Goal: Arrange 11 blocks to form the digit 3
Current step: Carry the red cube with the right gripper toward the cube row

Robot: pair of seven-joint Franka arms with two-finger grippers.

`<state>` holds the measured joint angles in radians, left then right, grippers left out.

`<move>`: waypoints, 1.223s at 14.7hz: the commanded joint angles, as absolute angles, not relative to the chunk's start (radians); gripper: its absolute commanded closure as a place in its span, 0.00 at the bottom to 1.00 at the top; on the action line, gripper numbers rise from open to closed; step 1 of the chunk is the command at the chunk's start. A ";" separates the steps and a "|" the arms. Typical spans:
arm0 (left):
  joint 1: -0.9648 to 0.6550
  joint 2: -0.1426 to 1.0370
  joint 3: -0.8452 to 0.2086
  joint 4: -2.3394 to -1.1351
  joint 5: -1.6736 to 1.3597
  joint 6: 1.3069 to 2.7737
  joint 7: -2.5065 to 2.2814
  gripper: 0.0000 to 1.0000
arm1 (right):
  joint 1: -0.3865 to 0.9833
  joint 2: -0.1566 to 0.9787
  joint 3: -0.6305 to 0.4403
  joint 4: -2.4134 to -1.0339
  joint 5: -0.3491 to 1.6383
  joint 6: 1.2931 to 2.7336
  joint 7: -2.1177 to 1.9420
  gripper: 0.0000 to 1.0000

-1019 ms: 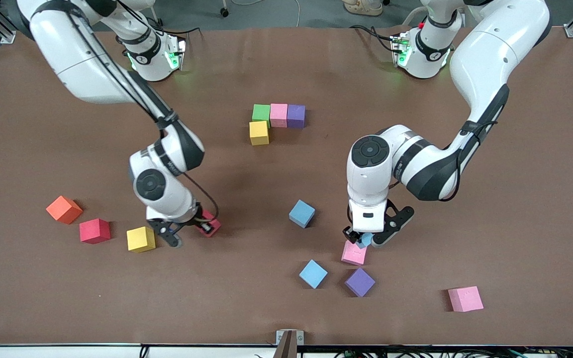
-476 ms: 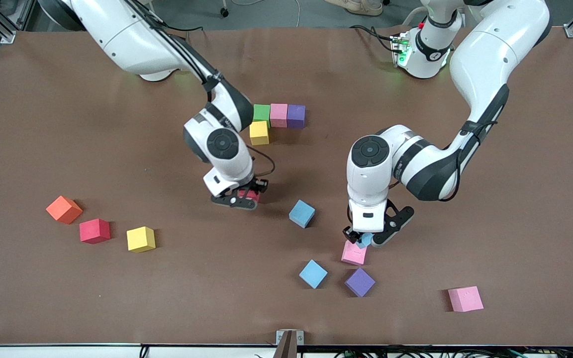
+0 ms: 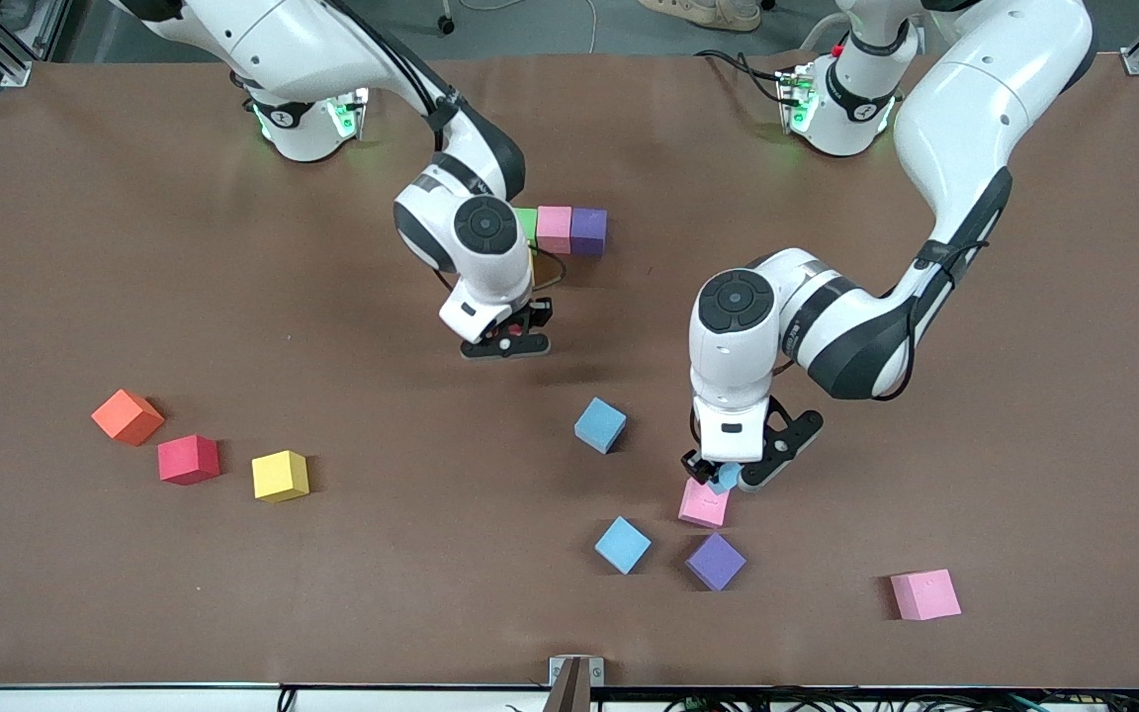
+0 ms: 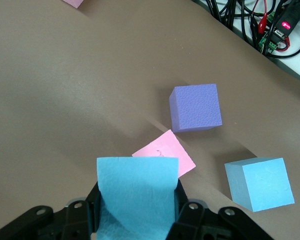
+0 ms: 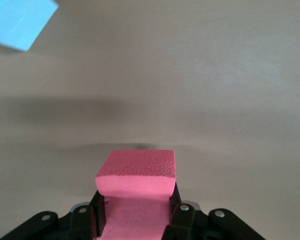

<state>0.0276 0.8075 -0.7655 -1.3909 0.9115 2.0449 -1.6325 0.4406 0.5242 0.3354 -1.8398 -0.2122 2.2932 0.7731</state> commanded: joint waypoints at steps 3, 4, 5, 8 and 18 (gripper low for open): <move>0.025 0.801 -0.762 -1.391 0.899 2.037 -1.626 0.92 | 0.440 0.482 0.324 -1.970 -0.187 2.419 0.691 0.60; 0.026 0.801 -0.762 -1.391 0.899 2.037 -1.626 0.92 | 0.437 0.474 0.324 -1.982 -0.187 2.422 0.677 0.60; 0.026 0.801 -0.762 -1.391 0.899 2.037 -1.626 0.92 | 0.437 0.474 0.324 -1.991 -0.187 2.424 0.675 0.60; 0.026 0.801 -0.762 -1.391 0.899 2.037 -1.626 0.92 | 0.436 0.477 0.324 -2.005 -0.187 2.445 0.675 0.60; 0.023 0.801 -0.762 -1.391 0.900 2.037 -1.626 0.92 | 0.440 0.471 0.334 -2.080 -0.186 2.507 0.676 0.60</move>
<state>0.0270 0.8076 -0.7655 -1.3911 0.9115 2.0449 -1.6325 0.4413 0.5000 0.3267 -2.0226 -0.2111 2.4977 0.6952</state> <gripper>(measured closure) 0.916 0.498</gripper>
